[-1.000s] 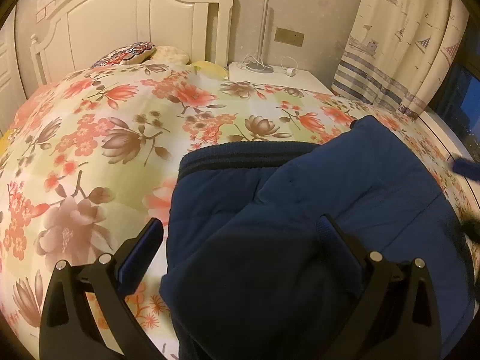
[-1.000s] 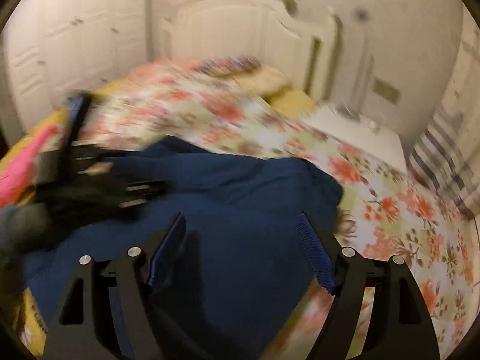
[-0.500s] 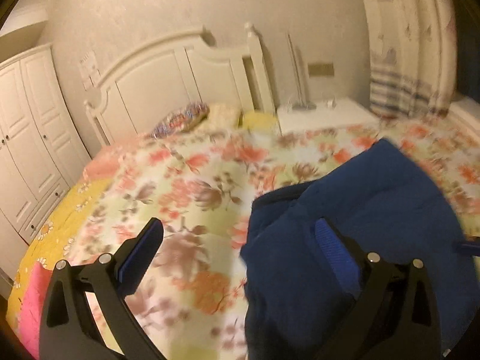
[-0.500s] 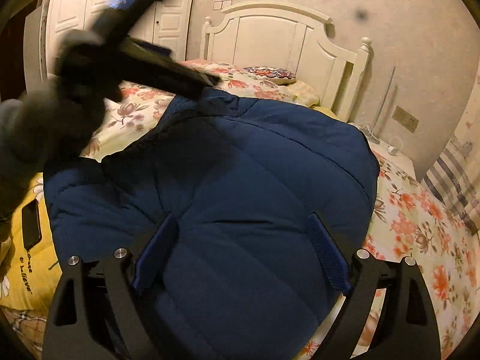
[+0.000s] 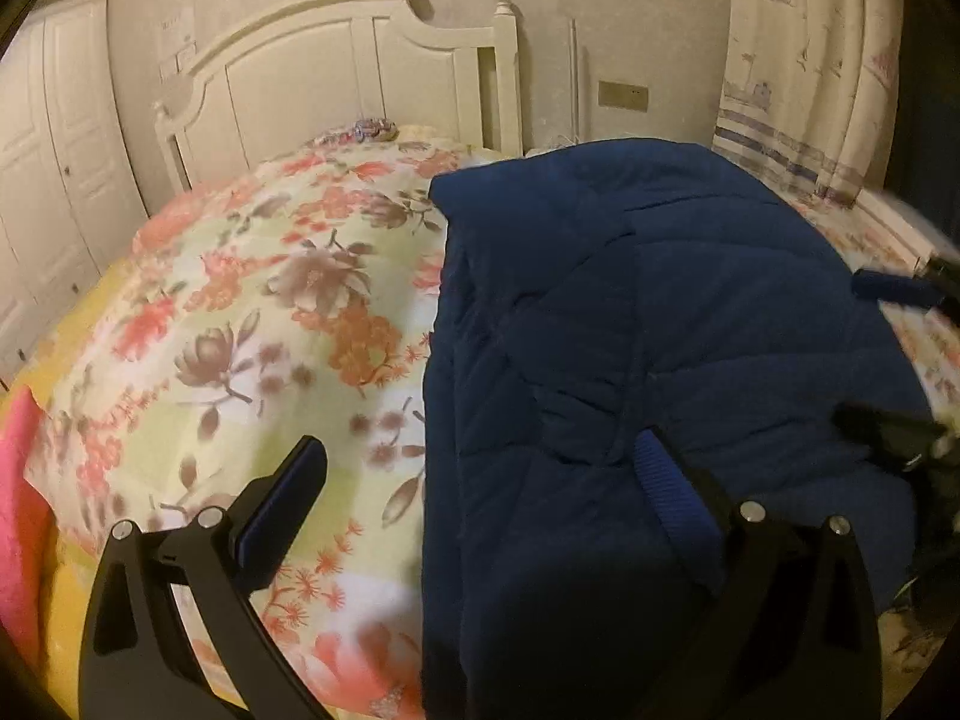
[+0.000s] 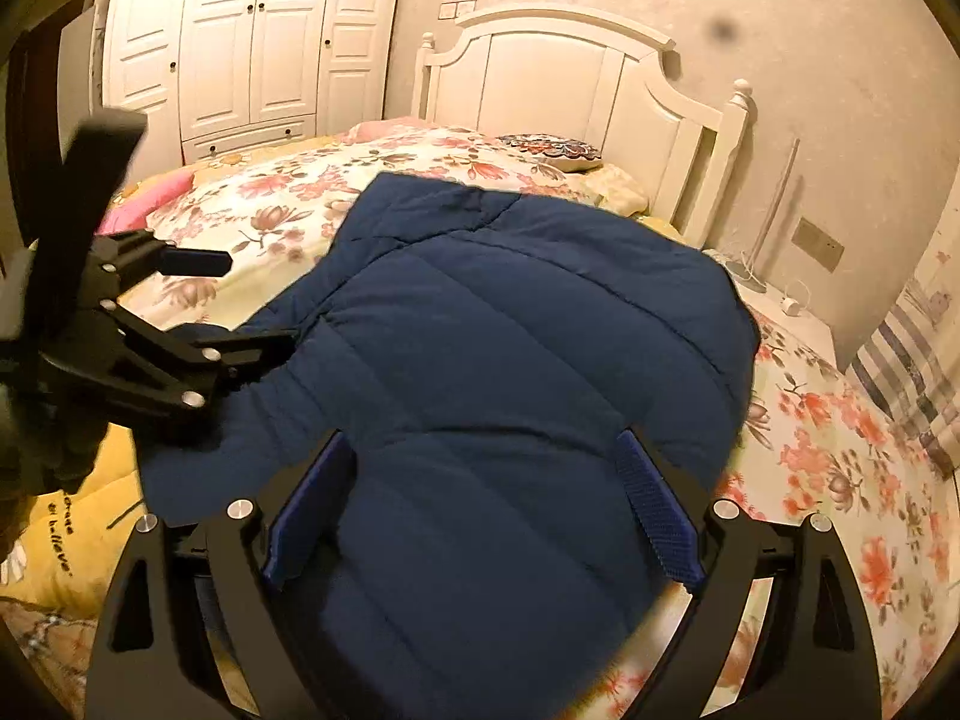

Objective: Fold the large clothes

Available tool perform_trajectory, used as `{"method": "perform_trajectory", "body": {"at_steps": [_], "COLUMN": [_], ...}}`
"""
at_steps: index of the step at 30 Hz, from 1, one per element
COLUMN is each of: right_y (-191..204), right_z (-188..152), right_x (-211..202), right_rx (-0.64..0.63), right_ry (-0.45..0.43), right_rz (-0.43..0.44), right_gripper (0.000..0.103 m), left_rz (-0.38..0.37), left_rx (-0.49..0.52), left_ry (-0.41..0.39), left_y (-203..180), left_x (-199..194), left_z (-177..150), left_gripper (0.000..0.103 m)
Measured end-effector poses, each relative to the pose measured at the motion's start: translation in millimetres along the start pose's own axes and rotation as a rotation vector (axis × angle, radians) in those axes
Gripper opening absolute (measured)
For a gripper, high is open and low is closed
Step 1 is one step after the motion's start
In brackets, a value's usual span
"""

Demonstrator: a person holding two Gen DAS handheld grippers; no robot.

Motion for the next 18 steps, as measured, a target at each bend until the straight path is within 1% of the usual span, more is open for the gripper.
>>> {"method": "perform_trajectory", "body": {"at_steps": [2, 4, 5, 6, 8, 9, 10, 11, 12, 13, 15, 16, 17, 18], "right_y": [-16, -35, -43, -46, -59, -65, -71, -78, -80, -81, -79, -76, -74, -71], "right_z": [1, -2, -6, -8, -17, -20, -24, -32, -37, -44, -49, -51, -52, -52], "right_x": [-10, -15, -15, -14, -8, -4, 1, 8, 13, 21, 29, 34, 36, 40], "right_rx": [0.068, 0.192, 0.249, 0.271, 0.317, 0.360, 0.421, 0.520, 0.575, 0.641, 0.695, 0.720, 0.732, 0.741], "right_ry": [-0.022, -0.020, -0.011, -0.003, 0.026, 0.041, 0.056, 0.082, 0.103, 0.136, 0.163, 0.177, 0.188, 0.198], "right_rz": [-0.009, 0.027, 0.053, 0.059, 0.038, 0.051, 0.079, 0.142, 0.182, 0.245, 0.329, 0.368, 0.392, 0.423], "right_gripper": [0.087, 0.088, 0.088, 0.088, 0.088, 0.088, 0.089, 0.096, 0.099, 0.099, 0.099, 0.099, 0.099, 0.099], "left_rz": [-0.002, -0.022, -0.027, -0.034, -0.052, -0.065, -0.095, -0.127, -0.174, -0.237, -0.419, -0.508, -0.562, -0.589], "left_rx": [-0.001, -0.023, -0.029, -0.036, -0.050, -0.061, -0.084, -0.109, -0.146, -0.196, -0.332, -0.379, -0.393, -0.395], "left_ry": [0.002, 0.004, 0.003, 0.004, 0.012, 0.020, 0.034, 0.049, 0.071, 0.100, 0.182, 0.217, 0.234, 0.231], "left_y": [-1, 1, 1, 1, 2, 1, 3, 4, 6, 9, 17, 20, 20, 20], "left_x": [1, 4, 3, 3, 3, 2, 3, 5, 8, 12, 25, 33, 38, 40], "left_z": [0, 0, -2, -2, -3, -4, -4, -5, -7, -9, -16, -20, -22, -22], "left_gripper": [0.101, 0.101, 0.101, 0.101, 0.101, 0.101, 0.101, 0.101, 0.101, 0.101, 0.101, 0.101, 0.101, 0.101]}}
Point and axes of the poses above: each gripper's, at about its wrist camera, not at the fingertips, and x roughly the way its jaws point, y to its left, z to its top, the point moved 9 cm from there along x, roughly the way its jaws point, and after that the axes turned 5 degrees about -z, right-handed, at the moved point
